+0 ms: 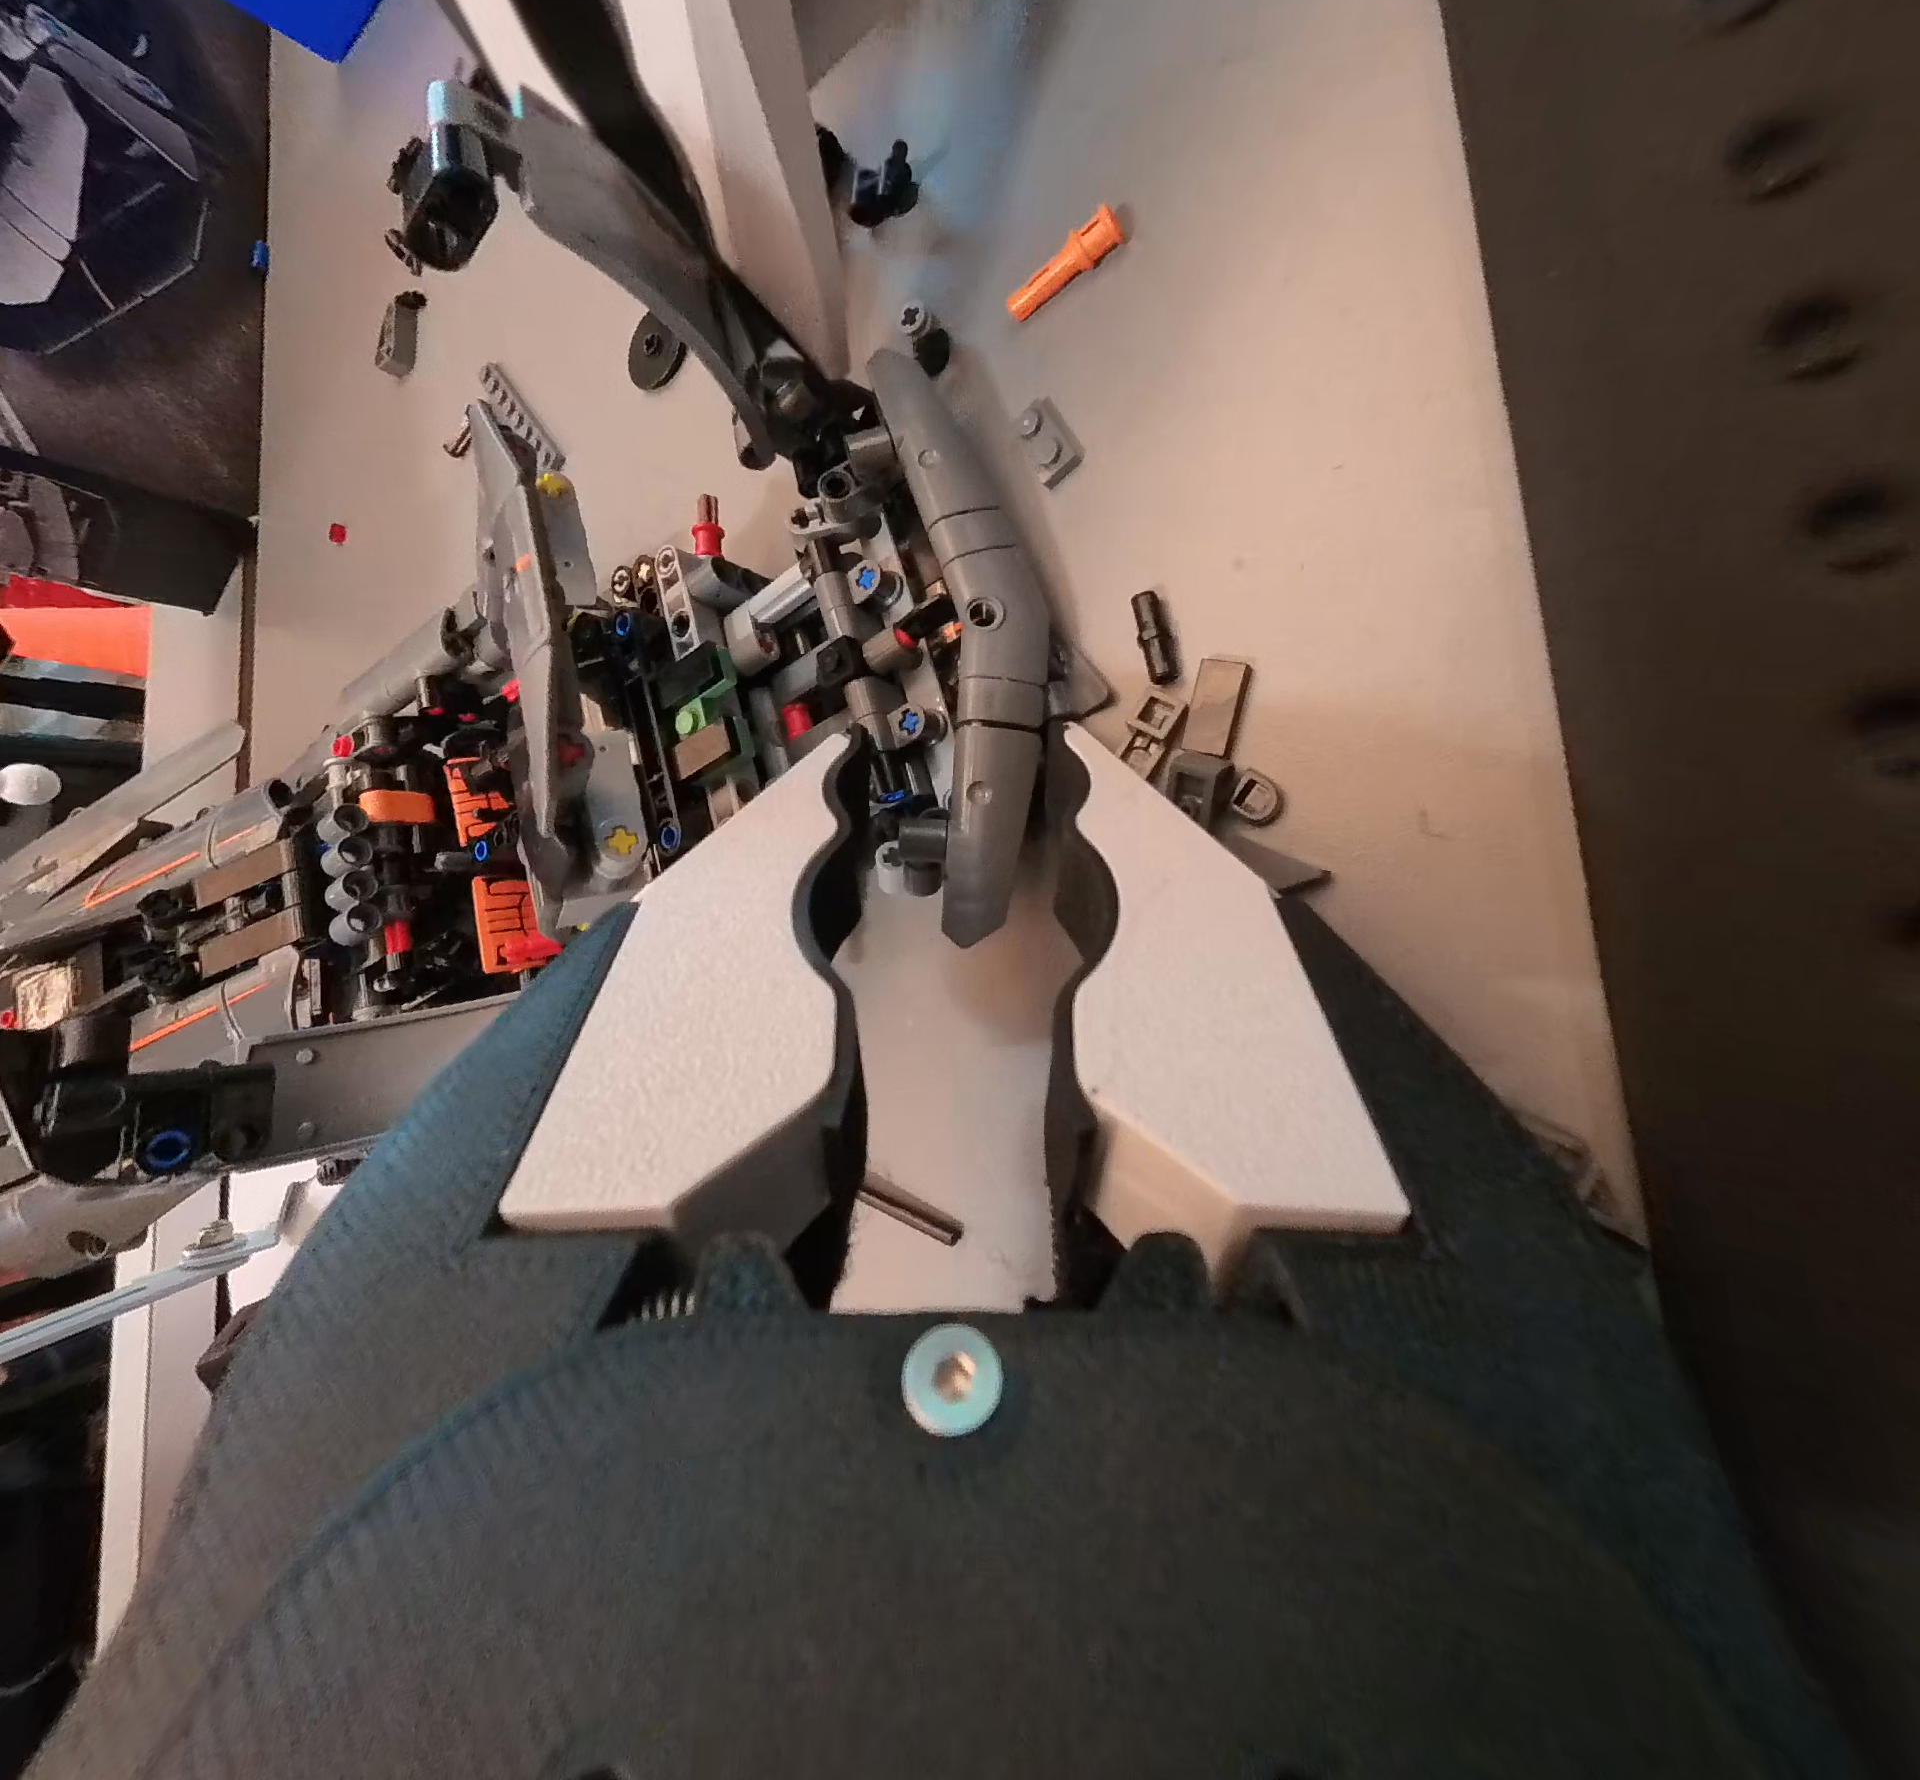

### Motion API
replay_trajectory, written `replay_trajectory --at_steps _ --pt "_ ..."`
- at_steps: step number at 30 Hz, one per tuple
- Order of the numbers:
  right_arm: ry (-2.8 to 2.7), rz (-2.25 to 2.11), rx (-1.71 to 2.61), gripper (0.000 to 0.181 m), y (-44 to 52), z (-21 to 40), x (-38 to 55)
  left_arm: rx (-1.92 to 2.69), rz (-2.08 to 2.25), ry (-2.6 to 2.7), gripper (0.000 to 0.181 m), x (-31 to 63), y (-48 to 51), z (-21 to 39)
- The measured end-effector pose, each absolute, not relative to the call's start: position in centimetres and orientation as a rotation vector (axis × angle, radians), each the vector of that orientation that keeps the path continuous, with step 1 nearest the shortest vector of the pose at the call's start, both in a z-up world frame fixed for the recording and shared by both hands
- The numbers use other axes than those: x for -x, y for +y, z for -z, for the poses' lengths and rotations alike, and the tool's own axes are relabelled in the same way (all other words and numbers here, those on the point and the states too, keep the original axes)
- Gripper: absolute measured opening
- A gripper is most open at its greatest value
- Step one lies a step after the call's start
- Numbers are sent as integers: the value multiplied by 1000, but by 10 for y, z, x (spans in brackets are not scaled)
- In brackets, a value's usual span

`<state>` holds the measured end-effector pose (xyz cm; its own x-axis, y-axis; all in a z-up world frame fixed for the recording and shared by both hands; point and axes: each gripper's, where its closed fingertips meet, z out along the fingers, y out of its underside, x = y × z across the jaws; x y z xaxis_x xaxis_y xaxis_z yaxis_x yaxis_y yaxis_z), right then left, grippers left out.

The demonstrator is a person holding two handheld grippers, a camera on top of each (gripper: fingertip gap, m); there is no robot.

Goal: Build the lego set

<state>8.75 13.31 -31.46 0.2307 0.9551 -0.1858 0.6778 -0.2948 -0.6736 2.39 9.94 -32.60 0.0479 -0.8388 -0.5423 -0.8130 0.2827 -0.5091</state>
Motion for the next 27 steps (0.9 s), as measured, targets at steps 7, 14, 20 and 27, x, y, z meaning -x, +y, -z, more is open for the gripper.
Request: replay_trajectory --at_steps 7,14,20,27 --pt "-1558 -766 1907 20 140 303 -76 1507 44 1740 31 -24 99 326" --pt "-1572 -819 1860 27 133 291 -80 1502 49 1739 31 -24 99 326" --pt "-1573 -837 1740 9 130 265 -69 1500 50 1740 30 -24 99 326" --pt "-1536 -937 1803 5 126 267 -83 1497 48 1739 30 -23 99 326"
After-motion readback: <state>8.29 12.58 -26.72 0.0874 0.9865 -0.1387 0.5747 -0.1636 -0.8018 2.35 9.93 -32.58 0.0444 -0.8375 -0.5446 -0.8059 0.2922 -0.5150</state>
